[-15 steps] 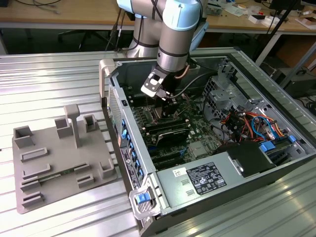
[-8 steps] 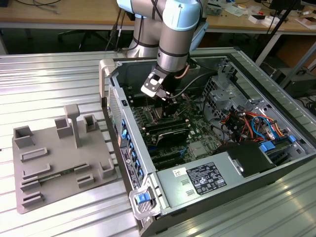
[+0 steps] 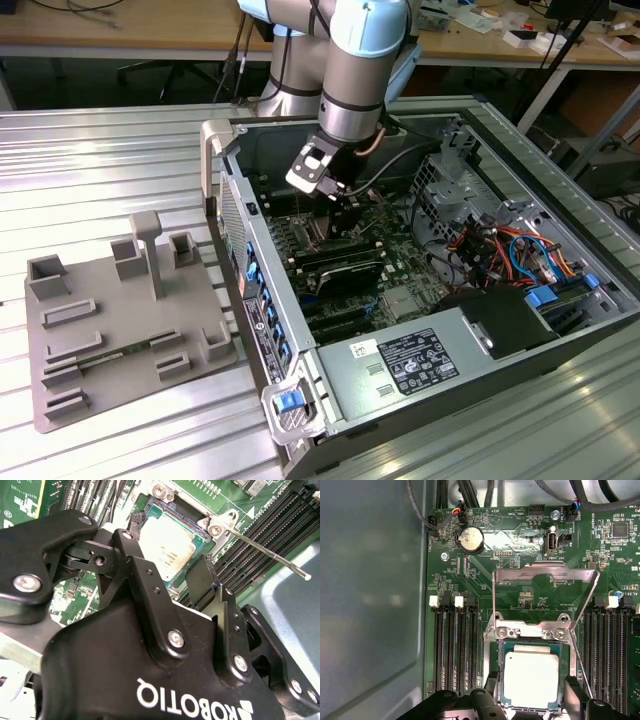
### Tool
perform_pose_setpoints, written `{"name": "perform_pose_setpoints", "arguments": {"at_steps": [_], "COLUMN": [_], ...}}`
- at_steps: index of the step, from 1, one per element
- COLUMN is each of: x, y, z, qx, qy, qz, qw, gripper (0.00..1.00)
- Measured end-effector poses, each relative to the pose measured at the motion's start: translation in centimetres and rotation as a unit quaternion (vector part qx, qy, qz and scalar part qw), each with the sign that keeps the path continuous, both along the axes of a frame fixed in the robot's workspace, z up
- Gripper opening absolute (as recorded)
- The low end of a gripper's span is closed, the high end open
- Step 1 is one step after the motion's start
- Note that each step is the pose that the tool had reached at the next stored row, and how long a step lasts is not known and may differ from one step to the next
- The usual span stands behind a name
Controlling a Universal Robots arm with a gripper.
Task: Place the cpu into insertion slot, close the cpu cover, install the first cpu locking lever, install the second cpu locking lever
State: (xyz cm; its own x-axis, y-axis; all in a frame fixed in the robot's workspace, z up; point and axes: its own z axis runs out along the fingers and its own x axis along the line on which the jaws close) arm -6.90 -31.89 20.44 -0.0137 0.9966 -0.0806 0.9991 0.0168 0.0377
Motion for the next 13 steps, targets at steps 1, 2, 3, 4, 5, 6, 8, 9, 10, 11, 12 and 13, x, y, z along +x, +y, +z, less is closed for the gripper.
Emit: {"name": "perform_pose_setpoints", "arguments": {"at_steps": [1, 2, 3, 4, 5, 6, 8, 9, 10, 11, 12, 13], "x": [0.07, 0.13, 0.20, 0.26, 0.28, 0.33, 0.43, 0.43, 0.43, 0.43, 0.44, 0.44], "y": [0.00, 0.00, 0.00, -0.01, 0.00, -0.01, -0.01, -0.01, -0.01, -0.01, -0.01, -0.01], "z": [-0.08, -0.15, -0.20, -0.24, -0.28, -0.35, -0.49, -0.50, -0.50, -0.51, -0.52, -0.52], "qx": [-0.0001, 0.0000, 0.0000, -0.0001, 0.0000, -0.0001, 0.0000, -0.0001, -0.0002, -0.0001, 0.0000, 0.0000], "qy": [0.0005, 0.0010, 0.0014, 0.0018, 0.0019, 0.0021, 0.0026, 0.0027, 0.0027, 0.0027, 0.0026, 0.0026], "qz": [0.000, 0.000, 0.000, 0.000, 0.000, 0.000, 0.000, 0.000, 0.000, 0.000, 0.000, 0.000], "qw": [1.00000, 1.00000, 1.00000, 1.00000, 1.00000, 1.00000, 1.00000, 1.00000, 1.00000, 1.00000, 1.00000, 1.00000], "gripper": [0.62, 0.62, 0.62, 0.62, 0.62, 0.62, 0.62, 0.62, 0.62, 0.62, 0.62, 0.62]}}
